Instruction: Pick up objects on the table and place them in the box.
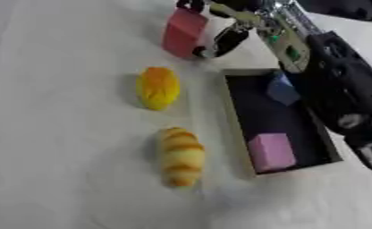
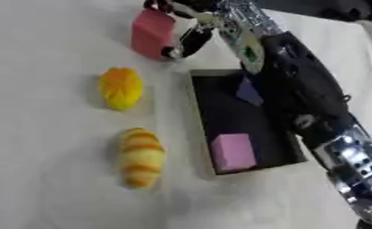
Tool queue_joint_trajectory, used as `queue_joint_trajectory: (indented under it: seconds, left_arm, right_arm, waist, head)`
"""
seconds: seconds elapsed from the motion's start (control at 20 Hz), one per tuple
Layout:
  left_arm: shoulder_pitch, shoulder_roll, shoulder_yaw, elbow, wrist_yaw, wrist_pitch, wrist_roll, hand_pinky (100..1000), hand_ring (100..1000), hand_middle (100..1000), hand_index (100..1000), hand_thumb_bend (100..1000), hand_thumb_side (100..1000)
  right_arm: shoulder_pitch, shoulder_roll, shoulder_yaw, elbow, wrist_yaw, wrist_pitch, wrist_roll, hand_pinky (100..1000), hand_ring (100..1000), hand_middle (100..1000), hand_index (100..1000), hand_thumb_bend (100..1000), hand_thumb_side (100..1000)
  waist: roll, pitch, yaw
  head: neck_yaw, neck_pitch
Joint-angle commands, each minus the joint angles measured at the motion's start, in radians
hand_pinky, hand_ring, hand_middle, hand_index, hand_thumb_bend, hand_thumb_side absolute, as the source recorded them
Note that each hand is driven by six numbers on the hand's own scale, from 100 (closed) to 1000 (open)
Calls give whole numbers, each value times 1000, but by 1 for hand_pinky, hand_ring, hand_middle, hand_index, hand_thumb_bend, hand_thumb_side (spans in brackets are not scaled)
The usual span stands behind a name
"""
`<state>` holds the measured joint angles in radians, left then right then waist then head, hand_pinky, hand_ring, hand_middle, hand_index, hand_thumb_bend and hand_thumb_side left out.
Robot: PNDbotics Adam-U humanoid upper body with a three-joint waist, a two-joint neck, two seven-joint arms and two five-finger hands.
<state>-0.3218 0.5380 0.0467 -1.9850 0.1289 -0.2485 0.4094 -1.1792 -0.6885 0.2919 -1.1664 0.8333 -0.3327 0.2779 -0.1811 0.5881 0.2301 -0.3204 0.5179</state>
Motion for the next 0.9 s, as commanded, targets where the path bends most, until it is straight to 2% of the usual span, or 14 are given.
queue_joint_trajectory:
  seconds: [0.05, 0.5, 0.55, 0.6, 0.9]
  left_arm:
    - [-1, 27, 7, -15, -3, 3, 2, 705, 694, 648, 781, 100, 641]
    - [14, 35, 12, -15, 2, 3, 6, 707, 695, 649, 782, 100, 637]
    - [16, 35, 13, -15, 3, 3, 6, 708, 695, 649, 782, 100, 636]
    - [20, 36, 14, -15, 4, 3, 7, 708, 695, 649, 782, 100, 636]
    - [38, 41, 19, -15, 8, 4, 11, 710, 695, 650, 782, 100, 632]
  right_arm:
    - [-22, -19, -4, -23, -20, 6, -7, 787, 681, 569, 591, 416, 202]
    - [-27, -38, 3, -86, -94, 43, 39, 790, 683, 574, 596, 382, 199]
    - [-26, -44, 6, -102, -107, 51, 48, 789, 683, 574, 596, 404, 272]
    - [-23, -54, 11, -124, -122, 59, 59, 788, 682, 574, 596, 386, 203]
    - [22, -137, 17, -304, -236, 155, 120, 787, 680, 570, 593, 376, 199]
  waist:
    - [-4, -25, -5]
    - [9, -71, -36]
    - [11, -76, -40]
    - [13, -83, -45]
    - [31, -122, -79]
  head:
    - [-6, 2]
    - [-4, 37]
    - [-2, 41]
    - [1, 47]
    - [14, 81]
